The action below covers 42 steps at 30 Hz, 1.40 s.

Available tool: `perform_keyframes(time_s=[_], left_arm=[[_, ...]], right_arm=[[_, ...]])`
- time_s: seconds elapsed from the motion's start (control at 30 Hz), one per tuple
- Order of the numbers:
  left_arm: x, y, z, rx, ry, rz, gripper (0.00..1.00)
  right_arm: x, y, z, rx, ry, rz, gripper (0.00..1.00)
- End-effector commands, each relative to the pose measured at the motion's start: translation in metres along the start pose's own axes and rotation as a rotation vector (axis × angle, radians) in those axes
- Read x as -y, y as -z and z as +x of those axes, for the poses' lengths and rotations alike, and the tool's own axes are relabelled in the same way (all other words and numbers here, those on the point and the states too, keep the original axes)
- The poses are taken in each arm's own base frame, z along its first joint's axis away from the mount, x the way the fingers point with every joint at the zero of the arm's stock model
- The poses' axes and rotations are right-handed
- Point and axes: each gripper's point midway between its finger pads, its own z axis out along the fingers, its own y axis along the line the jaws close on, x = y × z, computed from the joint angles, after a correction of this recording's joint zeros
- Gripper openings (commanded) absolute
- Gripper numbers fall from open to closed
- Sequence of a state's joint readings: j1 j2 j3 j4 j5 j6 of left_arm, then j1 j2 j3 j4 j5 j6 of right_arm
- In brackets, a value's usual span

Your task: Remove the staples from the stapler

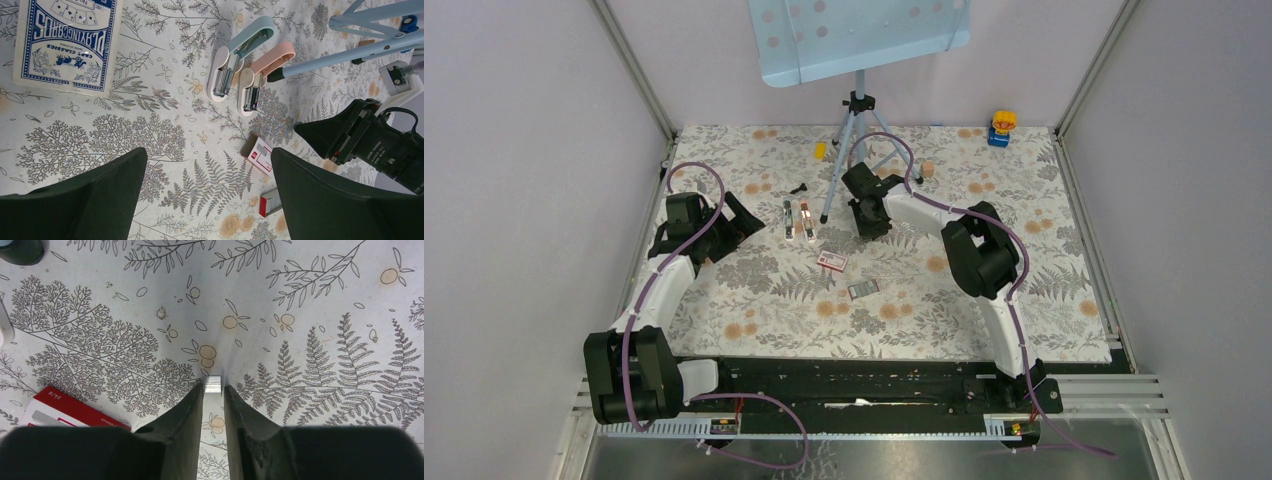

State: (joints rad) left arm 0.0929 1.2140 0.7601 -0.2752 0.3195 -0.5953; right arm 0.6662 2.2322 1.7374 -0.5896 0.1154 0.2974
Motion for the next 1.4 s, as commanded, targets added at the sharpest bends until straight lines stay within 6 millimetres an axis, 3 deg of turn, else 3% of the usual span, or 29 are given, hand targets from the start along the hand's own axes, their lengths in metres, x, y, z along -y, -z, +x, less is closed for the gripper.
perform_keyframes(time_s=[0.0, 0.33, 0.87, 1.0, 1.23, 1.37], left_arm=[[0.007, 0.0, -0.01, 0.035, -0.017, 0.038, 0.99], [0.007, 0.0, -0.011, 0.037, -0.015, 0.039, 0.99], [0.008, 0.0, -0.01, 0.033, -0.013, 0.044, 0.99], [0.008, -0.001, -0.01, 0.029, -0.009, 0.045, 0.99], [0.008, -0.001, -0.01, 0.029, -0.007, 0.048, 0.99], [0.008, -0.001, -0.01, 0.029, -0.007, 0.05, 0.99]], right_arm=[[0.003, -0.009, 0.002, -0.021, 0.013, 0.014, 0.32], [0.003, -0.013, 0.001, -0.026, 0.012, 0.022, 0.36], [0.004, -0.007, 0.001, -0.024, 0.012, 0.026, 0.22], [0.003, 0.002, -0.004, -0.004, 0.004, 0.017, 0.21], [-0.004, 0.036, -0.025, 0.075, -0.019, -0.029, 0.21], [-0.008, 0.049, -0.025, 0.088, -0.03, -0.063, 0.23]])
